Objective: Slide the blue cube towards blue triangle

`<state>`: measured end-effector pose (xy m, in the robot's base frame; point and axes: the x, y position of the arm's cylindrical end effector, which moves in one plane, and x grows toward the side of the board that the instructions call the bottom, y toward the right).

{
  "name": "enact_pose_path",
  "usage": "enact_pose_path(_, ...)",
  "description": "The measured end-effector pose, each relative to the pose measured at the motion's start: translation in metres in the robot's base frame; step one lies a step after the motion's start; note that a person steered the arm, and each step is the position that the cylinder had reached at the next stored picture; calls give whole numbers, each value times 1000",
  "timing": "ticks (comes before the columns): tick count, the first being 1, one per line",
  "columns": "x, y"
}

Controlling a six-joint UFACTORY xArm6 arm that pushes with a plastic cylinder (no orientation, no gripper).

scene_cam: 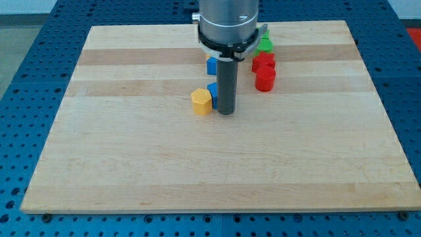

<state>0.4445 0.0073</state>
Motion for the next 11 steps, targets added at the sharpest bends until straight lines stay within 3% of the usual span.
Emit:
enact_pose_path(8, -50, -24)
enact_pose_path(10, -50, -24)
enact_pose_path(11, -30, -23)
